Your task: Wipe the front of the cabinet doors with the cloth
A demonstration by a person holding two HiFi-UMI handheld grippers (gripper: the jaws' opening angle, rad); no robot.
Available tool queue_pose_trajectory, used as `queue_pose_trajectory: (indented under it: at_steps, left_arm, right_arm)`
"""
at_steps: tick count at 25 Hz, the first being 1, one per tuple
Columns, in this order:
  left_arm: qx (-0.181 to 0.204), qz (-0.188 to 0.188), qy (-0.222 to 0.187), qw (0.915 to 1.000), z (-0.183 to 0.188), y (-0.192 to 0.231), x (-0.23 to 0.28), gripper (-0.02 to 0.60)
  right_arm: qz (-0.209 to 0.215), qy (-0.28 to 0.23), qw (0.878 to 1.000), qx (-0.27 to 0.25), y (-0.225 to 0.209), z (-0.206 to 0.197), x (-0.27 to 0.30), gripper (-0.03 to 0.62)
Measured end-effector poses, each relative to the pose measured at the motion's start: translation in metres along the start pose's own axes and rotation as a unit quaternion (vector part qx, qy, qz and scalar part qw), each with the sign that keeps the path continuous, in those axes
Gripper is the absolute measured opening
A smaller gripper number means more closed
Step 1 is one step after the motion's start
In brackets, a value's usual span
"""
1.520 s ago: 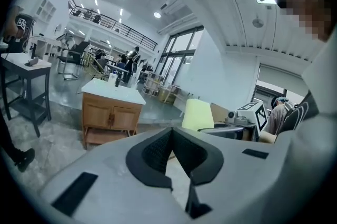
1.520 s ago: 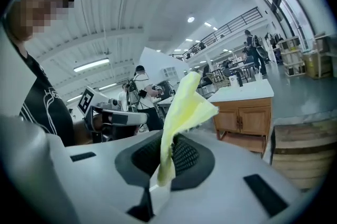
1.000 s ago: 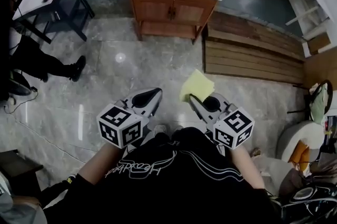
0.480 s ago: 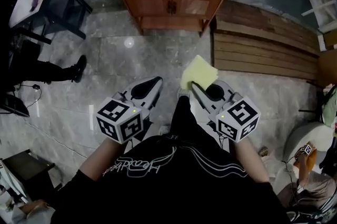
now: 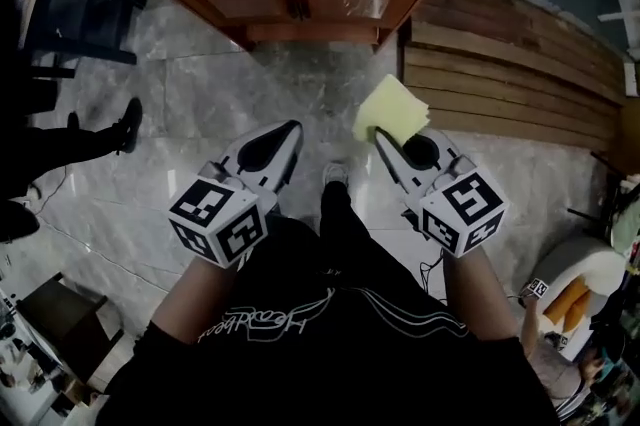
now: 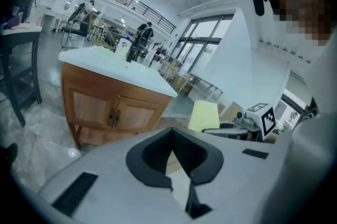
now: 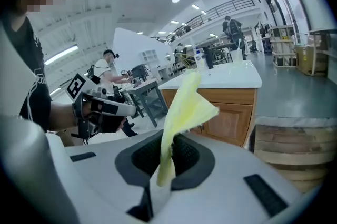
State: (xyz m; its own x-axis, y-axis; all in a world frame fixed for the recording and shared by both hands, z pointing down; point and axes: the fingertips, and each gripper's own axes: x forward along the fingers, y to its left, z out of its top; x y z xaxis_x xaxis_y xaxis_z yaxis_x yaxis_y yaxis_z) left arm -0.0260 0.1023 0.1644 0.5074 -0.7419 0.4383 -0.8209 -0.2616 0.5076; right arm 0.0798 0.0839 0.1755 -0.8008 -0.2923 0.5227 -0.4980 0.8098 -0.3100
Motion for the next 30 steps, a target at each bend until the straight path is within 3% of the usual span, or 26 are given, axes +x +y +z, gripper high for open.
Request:
queue_pose_trajectory:
  at_steps: [5,10,13,17,23,30]
  left_arm:
    - [0.0,0.014,-0.016,0.9998,0.01,0.041,0.047,0.006]
    - [-0.018,0.015,-0.014,0.9996,-0.009,0.084,0.079,0.006]
    - [-0.026,0.021,-0.01,0.9994,-0.021,0.112,0.093,0.006]
    - [-0.04,0.028,-0.007,0.9988,-0.035,0.14,0.117,0.006]
    - [-0.042,0.007,0.013,0.999,-0.03,0.173,0.129,0.006]
    - [-0.022,-0.009,0.035,0.9991,-0.013,0.202,0.139,0.006]
  right_arm:
    - [0.008,0.006,1.0,-0.001,-0.034,-0.011,0.05,0.041]
    - [0.001,0.007,1.0,-0.016,-0.049,-0.028,0.103,0.041]
    - [-0.007,0.008,0.999,-0.053,-0.056,-0.037,0.132,0.041]
    - [-0.011,0.015,0.998,-0.053,-0.073,-0.046,0.169,0.041]
    - [-0.06,0.006,0.994,-0.091,-0.092,-0.02,0.215,0.041]
    - [-0.069,-0.003,0.984,-0.166,-0.092,0.014,0.262,0.041]
